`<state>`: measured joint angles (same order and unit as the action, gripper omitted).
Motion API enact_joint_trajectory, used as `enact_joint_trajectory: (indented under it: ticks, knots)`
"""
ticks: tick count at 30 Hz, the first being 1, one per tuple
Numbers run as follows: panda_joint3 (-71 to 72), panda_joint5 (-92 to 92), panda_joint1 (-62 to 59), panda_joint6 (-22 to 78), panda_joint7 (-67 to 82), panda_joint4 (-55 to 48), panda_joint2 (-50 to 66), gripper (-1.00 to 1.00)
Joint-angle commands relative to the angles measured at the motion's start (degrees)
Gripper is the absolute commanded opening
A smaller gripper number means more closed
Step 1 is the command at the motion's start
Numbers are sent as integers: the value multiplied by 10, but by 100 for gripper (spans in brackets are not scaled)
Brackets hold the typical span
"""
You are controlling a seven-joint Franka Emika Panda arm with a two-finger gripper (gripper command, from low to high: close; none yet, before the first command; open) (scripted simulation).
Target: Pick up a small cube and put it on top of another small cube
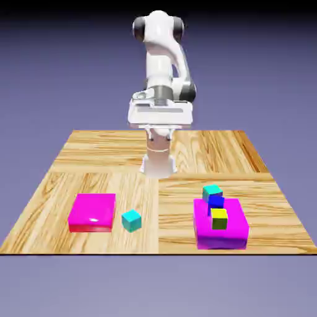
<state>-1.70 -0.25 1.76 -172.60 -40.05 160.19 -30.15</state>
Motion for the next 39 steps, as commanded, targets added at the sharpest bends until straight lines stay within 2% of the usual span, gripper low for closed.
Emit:
enact_joint_trajectory:
  ticks: [1,20,27,28,35,39]
  knots:
    - [-14,-2,9,12,20,-7,21,0]
    - [-277,-40,175,231,393,-133,409,0]
    - [-201,32,107,124,442,-141,528,0]
    - [-201,32,107,124,442,-141,528,-100]
    - [-272,-43,181,237,400,-137,405,-100]
    - [-193,-78,264,333,499,-203,354,-100]
